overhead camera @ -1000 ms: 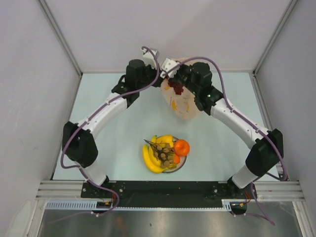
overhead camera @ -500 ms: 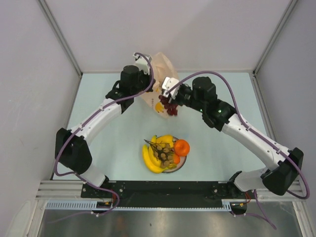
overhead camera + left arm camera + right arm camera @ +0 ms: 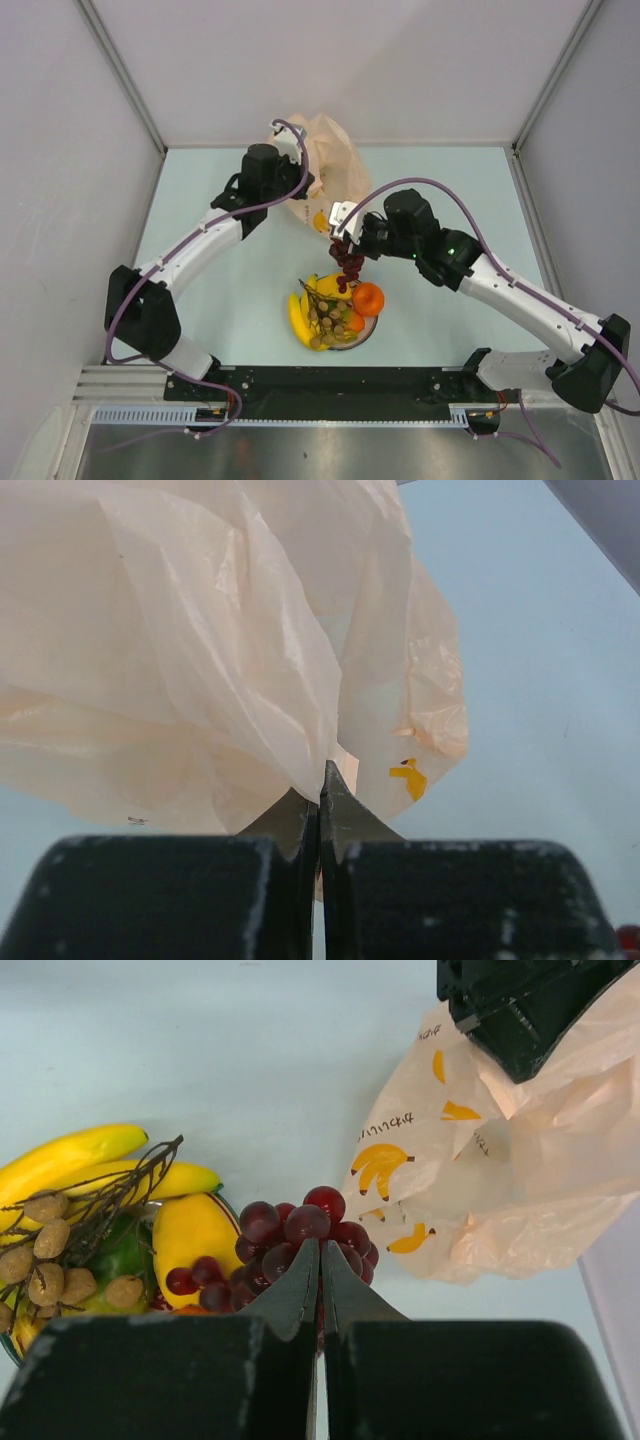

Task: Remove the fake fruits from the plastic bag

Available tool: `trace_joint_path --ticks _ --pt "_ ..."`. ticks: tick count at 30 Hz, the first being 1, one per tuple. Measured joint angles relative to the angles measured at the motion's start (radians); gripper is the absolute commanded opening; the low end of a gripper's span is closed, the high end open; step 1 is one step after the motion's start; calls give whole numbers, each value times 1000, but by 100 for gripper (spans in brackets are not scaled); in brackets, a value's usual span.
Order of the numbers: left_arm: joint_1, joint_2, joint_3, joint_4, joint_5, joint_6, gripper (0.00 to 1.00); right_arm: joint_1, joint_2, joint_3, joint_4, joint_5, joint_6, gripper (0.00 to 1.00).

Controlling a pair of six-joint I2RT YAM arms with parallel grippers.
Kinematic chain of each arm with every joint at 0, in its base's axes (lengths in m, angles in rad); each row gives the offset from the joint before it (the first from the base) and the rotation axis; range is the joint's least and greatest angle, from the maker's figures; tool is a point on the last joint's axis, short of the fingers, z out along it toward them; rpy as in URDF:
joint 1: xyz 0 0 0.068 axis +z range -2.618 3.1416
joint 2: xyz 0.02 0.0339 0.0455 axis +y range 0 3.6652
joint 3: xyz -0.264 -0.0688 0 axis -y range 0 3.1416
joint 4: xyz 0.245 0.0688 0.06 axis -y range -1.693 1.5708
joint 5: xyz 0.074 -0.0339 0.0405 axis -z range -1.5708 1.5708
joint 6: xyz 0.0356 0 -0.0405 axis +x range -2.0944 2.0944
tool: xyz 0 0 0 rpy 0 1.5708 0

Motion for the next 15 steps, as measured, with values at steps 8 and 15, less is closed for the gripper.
trace_joint_path --ticks 8,15 --pt "0 -5 -5 3 29 0 0 -6 0 -14 28 1 -22 0" --pt "0 -5 -6 4 46 0 0 13 0 -16 16 -16 -50 0"
